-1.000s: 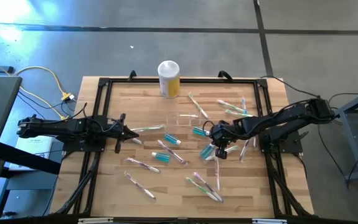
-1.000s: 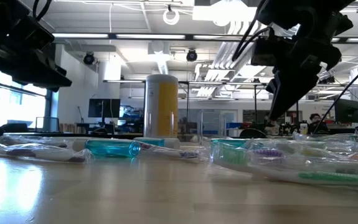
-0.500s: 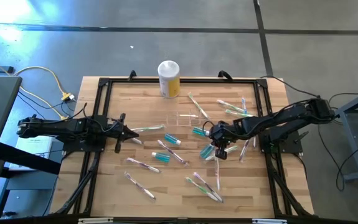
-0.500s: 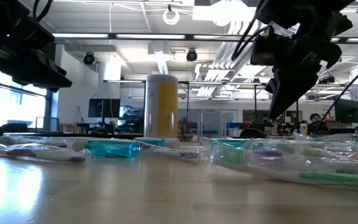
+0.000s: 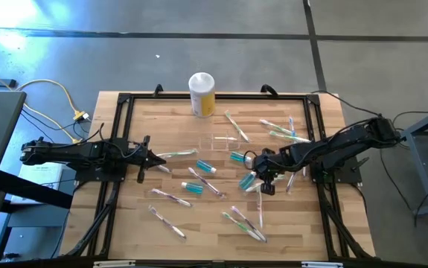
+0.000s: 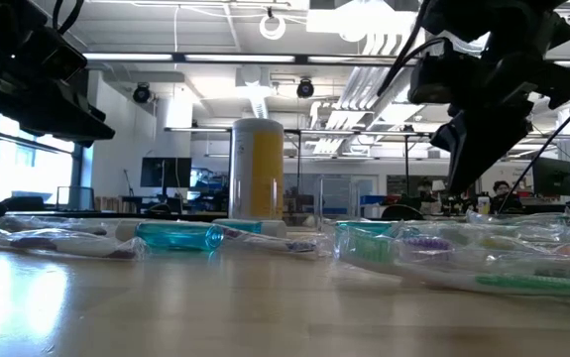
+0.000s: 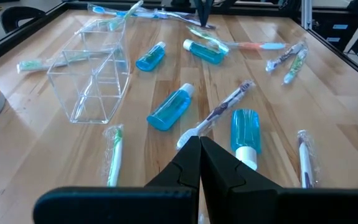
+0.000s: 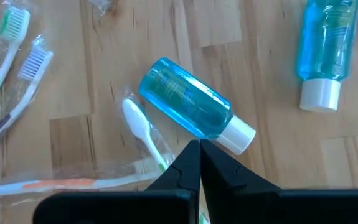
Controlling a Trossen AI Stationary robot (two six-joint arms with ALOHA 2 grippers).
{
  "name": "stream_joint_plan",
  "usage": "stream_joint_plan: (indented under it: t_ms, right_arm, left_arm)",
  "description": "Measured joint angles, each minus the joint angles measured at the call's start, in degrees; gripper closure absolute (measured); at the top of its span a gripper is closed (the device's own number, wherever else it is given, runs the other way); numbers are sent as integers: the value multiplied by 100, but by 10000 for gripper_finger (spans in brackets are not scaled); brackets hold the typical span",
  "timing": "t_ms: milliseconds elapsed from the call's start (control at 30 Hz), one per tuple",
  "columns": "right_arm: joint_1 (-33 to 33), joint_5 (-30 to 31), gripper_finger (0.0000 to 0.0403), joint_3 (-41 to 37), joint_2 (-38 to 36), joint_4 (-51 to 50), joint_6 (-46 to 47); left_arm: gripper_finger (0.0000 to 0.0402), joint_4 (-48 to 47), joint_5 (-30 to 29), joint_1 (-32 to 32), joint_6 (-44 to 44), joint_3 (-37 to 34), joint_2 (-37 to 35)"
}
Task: Pick & Place toothbrushing station
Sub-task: Put the mouthwash into the transparent organizer
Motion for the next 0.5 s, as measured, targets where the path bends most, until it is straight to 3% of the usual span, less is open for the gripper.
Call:
stream_joint_plan:
  t_ms: [500]
  right_arm:
    - [-4,-16,401,0,0,39,66]
  left_arm:
    - [401,7,-4,0,44,0,0]
